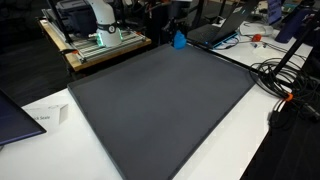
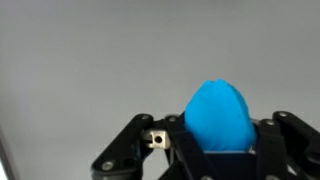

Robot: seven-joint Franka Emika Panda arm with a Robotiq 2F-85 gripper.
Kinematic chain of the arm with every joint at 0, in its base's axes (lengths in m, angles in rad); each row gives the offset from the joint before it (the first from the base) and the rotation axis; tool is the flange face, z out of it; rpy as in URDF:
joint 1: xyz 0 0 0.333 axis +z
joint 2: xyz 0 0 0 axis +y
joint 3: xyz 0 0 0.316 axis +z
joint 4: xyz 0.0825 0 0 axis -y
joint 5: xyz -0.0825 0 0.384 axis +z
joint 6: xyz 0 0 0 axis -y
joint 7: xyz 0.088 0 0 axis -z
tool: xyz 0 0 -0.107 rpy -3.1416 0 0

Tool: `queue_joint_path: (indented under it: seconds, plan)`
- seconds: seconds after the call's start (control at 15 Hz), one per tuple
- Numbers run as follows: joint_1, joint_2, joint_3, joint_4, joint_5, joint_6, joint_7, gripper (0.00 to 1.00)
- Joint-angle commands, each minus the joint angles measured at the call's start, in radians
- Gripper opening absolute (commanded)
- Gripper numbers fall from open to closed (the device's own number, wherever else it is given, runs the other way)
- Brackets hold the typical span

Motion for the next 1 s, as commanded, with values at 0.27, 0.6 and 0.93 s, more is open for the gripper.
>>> queue_joint_path:
  seconds: [0.27,0.6,0.93]
  plan:
    - [-0.048,-0.200,0.037,-0.097,0.014,-0.064,-0.025,0.00]
    - [-0.050,-0.277,0.053,-0.084,0.012,-0.137,-0.017,0.00]
    - [-0.055,-0.300,0.055,-0.070,0.025,-0.206,-0.031,0.45]
